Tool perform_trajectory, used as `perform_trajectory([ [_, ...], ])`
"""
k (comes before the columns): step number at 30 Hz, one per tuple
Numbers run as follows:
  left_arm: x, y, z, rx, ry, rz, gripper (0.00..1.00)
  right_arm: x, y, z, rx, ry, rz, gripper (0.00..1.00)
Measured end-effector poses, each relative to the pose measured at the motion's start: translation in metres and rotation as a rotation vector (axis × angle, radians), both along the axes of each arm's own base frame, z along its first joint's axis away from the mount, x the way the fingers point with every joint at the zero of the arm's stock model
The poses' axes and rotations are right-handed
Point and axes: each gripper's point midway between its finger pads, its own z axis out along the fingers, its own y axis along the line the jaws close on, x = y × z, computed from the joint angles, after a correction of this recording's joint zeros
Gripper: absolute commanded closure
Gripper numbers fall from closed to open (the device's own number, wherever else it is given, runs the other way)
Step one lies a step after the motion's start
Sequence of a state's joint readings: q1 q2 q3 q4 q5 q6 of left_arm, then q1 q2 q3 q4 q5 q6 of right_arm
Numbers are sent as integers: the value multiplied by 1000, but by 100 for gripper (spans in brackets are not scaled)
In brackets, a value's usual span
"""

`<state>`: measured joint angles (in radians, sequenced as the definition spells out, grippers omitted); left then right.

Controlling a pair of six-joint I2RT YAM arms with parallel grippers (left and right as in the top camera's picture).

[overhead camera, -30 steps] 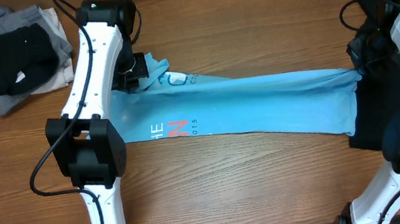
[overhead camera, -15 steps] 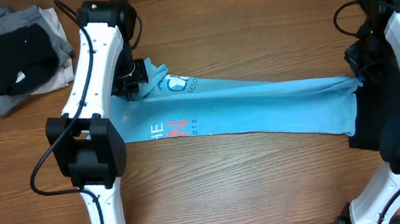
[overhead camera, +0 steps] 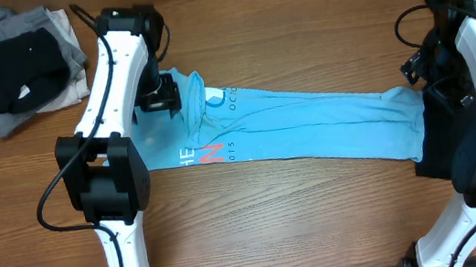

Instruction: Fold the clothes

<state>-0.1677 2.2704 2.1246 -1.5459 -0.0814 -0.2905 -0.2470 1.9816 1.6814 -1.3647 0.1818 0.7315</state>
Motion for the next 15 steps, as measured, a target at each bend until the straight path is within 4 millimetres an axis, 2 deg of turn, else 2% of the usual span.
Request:
perform_trajectory([
  [2,18,-11,-3,-60,-70,-7,30,2,1,0,7,-10,-1,0],
  [6,47,-39,-1,-206,-183,-34,29,4,3,-1,20,-20,0,0],
  [11,63,-62,2,-281,-252,-66,27,6,4,-1,23,-25,0,0],
  [15,67,-76,2,-308,-276,-92,34,6,4,-1,23,-27,3,0],
])
